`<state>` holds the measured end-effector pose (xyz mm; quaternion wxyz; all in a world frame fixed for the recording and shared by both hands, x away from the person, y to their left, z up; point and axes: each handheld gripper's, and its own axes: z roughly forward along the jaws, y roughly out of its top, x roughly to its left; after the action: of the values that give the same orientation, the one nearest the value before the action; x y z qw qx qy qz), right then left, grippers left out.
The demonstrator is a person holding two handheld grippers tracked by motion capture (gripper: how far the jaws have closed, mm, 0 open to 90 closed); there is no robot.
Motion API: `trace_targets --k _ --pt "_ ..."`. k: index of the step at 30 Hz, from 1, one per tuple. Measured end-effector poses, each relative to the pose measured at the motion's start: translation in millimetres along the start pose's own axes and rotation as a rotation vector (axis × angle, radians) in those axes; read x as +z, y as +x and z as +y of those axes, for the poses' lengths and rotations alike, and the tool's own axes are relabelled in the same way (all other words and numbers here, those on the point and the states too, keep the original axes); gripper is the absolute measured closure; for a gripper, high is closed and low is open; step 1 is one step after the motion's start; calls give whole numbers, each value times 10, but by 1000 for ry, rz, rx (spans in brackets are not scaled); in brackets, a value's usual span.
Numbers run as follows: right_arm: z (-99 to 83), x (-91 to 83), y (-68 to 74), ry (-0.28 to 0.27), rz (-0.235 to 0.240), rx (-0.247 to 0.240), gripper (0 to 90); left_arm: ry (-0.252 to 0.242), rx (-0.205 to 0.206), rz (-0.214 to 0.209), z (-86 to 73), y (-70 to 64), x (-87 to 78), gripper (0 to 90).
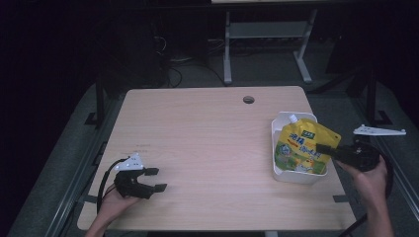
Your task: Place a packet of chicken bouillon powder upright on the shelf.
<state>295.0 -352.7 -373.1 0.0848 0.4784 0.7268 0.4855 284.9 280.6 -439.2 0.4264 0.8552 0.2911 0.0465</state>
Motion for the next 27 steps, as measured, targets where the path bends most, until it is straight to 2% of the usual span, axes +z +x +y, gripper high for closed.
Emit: trace_targets --k 4,5,7,10,15,22,27 --pt "21 -8 5 -4 -1 2 781 0 0 0 0 1 -6 273" --pt "45 -27 13 -18 -6 3 739 1 1 0 0 3 -9 273" --pt "93 -66 31 -43 -3 2 713 1 0 0 0 4 -11 273" --pt "236 -140 106 -73 -6 -21 645 -1 -1 -1 1 5 -13 273" --pt "414 -194 216 -96 -18 -60 608 -1 1 -1 0 1 -17 273" --pt "591 -226 351 -100 -26 -104 575 -3 -2 0 -3 5 -25 273" --pt "731 -224 516 -109 -4 -152 555 -2 0 0 1 2 -29 273"
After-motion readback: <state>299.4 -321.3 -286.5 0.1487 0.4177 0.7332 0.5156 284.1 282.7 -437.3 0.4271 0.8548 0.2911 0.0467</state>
